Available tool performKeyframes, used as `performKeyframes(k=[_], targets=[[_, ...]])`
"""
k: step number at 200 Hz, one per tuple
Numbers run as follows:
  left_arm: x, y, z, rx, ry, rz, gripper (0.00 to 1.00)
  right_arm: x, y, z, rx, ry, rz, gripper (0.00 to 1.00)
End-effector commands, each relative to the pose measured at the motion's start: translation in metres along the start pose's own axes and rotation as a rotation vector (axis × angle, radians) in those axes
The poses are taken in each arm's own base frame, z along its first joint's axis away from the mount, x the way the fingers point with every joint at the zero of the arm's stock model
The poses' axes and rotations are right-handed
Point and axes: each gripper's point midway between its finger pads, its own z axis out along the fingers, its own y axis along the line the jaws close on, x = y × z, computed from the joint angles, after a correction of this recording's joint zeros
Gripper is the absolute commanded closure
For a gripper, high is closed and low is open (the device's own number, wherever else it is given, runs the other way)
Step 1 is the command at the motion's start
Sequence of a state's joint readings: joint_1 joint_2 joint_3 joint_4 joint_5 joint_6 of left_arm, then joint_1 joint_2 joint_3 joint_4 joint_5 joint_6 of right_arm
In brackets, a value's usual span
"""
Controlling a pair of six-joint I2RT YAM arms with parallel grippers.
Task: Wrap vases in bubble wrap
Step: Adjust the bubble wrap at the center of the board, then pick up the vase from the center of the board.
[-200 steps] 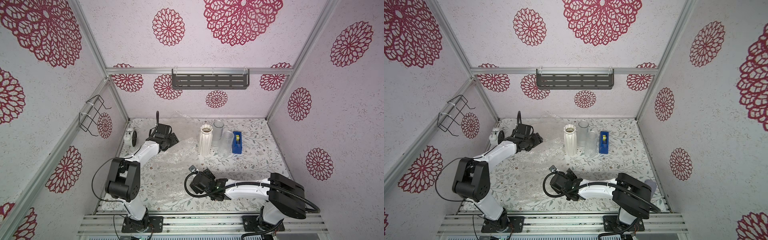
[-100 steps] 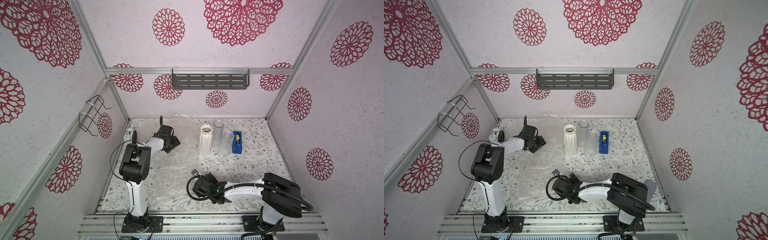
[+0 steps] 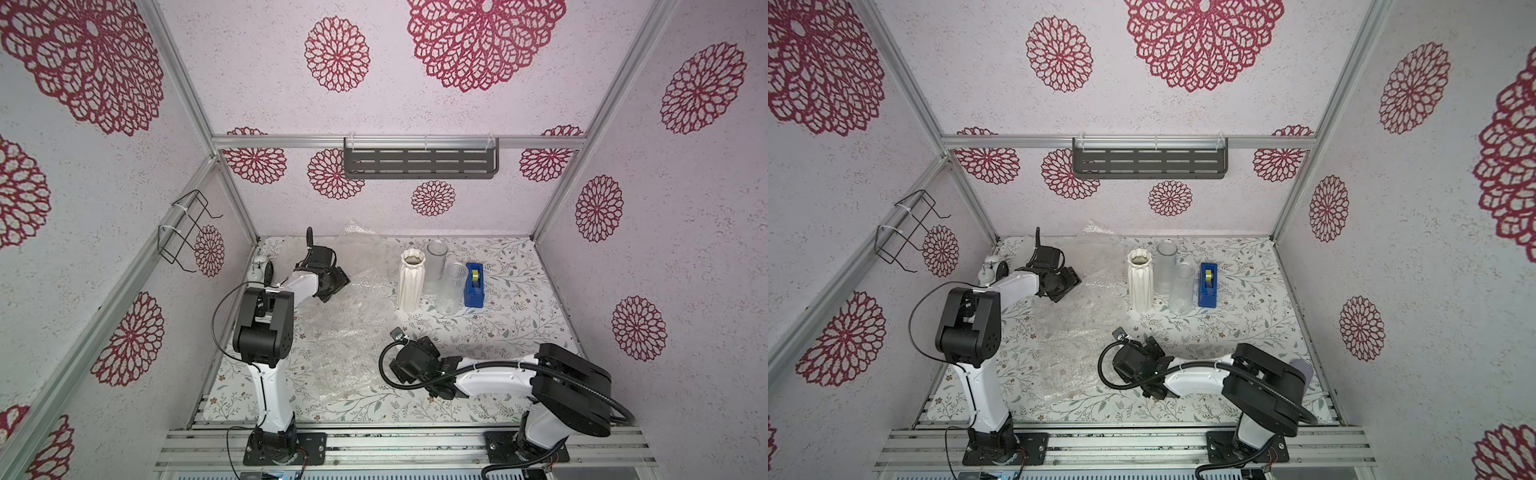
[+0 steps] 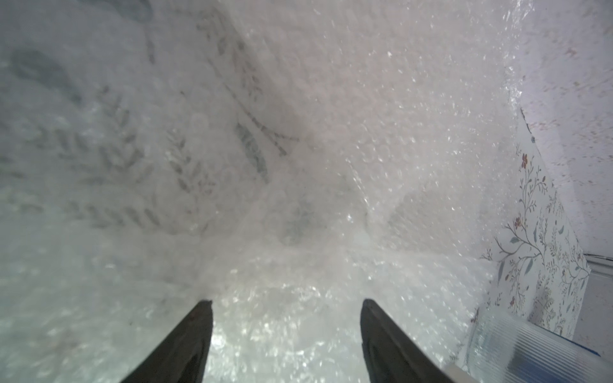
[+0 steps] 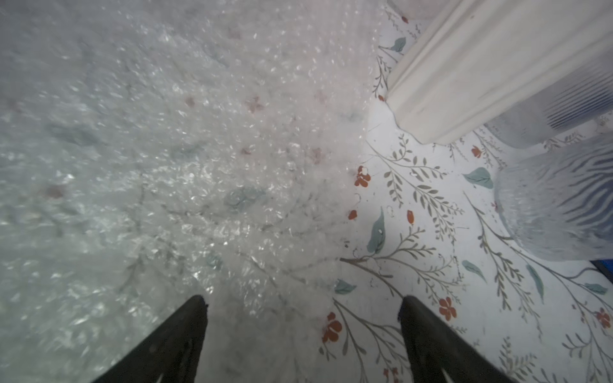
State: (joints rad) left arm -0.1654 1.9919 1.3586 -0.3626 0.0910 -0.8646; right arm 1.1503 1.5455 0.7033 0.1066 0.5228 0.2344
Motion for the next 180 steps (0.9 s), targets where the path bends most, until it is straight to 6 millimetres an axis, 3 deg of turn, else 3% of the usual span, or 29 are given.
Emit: performKeyframes(k=[1, 33, 50, 67, 104, 129, 162, 180], targets=[[-0.012, -0.026, -0.053, 0.043, -0.059, 0.044, 0.25, -0.035, -0.015, -0.032, 0.002, -0.135, 0.017, 0.06], [-0.011, -0.031, -0.112, 0.083, -0.141, 0.092, 0.19, -0.061, -0.053, -0.066, 0.037, -0.244, 0.064, 0.03], [-0.005, -0.022, -0.140, 0.087, -0.209, 0.113, 0.13, -0.072, -0.084, -0.075, 0.088, -0.288, 0.126, 0.03], [0.001, -0.007, -0.165, 0.087, -0.286, 0.122, 0.01, -0.086, -0.106, -0.082, 0.108, -0.357, 0.172, 0.03], [0.016, 0.036, -0.207, 0.068, -0.444, 0.105, 0.02, -0.121, -0.112, -0.087, 0.081, -0.543, 0.120, 0.01], [0.027, 0.052, -0.219, 0.117, -0.524, 0.103, 0.02, -0.139, -0.113, -0.079, 0.044, -0.634, 0.104, 0.01], [0.045, 0.083, -0.209, 0.022, -0.487, 0.104, 0.02, -0.154, -0.117, -0.056, 0.041, -0.677, 0.120, 0.01], [0.053, 0.089, -0.205, 0.025, -0.475, 0.116, 0.02, -0.156, -0.127, -0.042, 0.073, -0.687, 0.152, 0.01]])
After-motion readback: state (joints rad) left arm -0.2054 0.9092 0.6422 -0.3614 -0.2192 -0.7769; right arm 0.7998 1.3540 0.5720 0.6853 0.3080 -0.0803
